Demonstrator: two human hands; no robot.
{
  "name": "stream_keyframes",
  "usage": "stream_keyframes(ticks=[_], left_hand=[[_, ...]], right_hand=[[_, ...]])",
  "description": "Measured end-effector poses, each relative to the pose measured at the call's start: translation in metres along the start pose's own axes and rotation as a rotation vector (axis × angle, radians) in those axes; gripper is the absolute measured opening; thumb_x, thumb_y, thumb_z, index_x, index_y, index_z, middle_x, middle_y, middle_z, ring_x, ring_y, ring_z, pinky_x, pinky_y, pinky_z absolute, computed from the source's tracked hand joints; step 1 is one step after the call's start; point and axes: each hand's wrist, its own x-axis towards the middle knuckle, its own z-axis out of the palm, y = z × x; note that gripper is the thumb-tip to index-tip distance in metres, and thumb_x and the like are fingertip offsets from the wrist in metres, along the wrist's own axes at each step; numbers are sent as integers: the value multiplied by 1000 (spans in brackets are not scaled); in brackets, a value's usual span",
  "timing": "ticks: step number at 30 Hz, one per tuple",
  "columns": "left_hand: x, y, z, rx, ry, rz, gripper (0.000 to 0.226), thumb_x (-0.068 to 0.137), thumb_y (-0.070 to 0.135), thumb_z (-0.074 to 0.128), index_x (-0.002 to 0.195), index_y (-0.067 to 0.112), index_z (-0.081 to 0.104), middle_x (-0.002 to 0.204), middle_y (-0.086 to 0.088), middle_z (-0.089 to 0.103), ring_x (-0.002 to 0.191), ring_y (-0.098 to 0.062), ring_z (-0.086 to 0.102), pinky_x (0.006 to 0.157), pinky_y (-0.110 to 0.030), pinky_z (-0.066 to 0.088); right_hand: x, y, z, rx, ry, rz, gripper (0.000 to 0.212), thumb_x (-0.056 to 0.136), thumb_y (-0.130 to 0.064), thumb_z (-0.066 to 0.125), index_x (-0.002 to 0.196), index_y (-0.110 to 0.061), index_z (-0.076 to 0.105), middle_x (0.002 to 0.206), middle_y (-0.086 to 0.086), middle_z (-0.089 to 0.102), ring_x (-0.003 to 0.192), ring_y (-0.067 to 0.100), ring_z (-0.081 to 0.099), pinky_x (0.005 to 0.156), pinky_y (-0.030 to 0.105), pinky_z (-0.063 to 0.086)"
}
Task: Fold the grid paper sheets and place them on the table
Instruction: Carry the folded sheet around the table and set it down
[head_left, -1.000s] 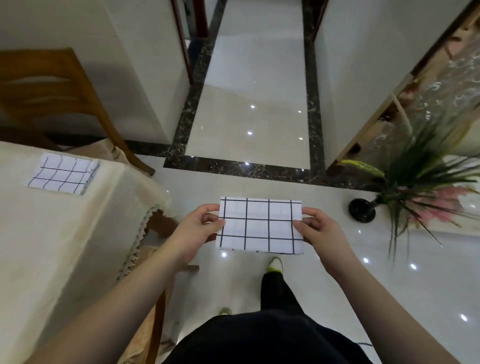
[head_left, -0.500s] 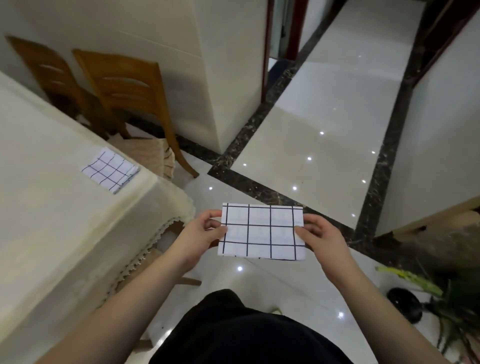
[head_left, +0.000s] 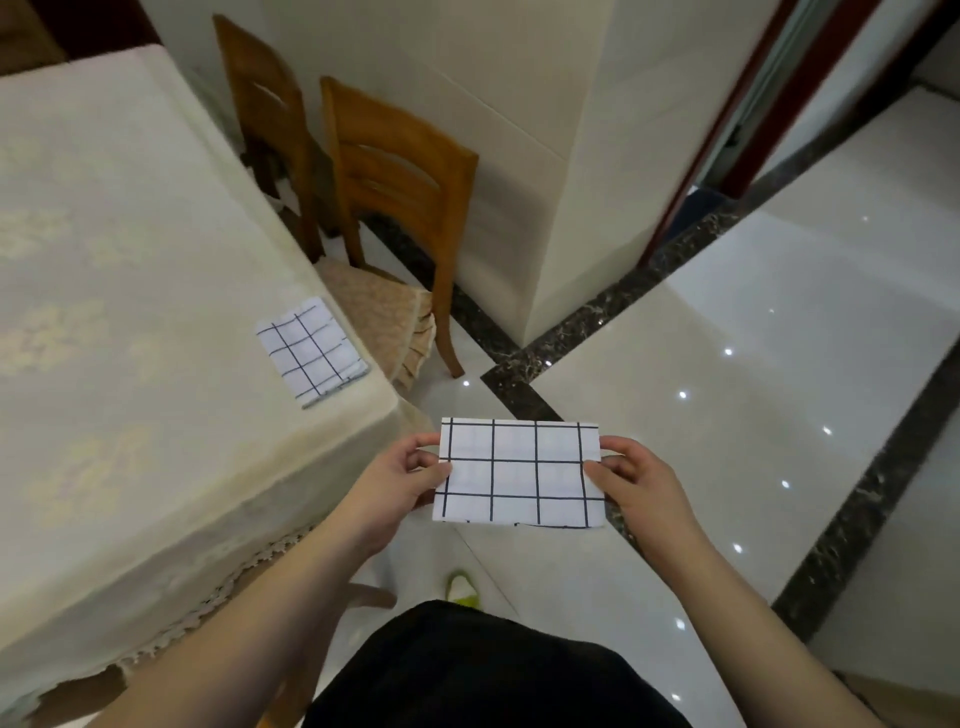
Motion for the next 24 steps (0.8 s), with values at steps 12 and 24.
stream_keyframes(ticks=[12,24], left_hand=[[51,36,-63,-140,230,-1,29,89,0,65,113,16,63,75,-4,60,72,-18,65,72,-34,57],[91,59,-86,-204,581,-51,29,89,9,68,111,26,60,92,-10,66,85,-19,71,73,-26,57]], right_hand=[[111,-68,73,-153,-220,-28,24,91,-10,65,111,-24,65,94,7,73,89,19,72,85,38,57],[240,-119,149,-251,-543,-18,29,91,-6,64,119,-12,61,99,17,71,85,17,72,65,16,54]])
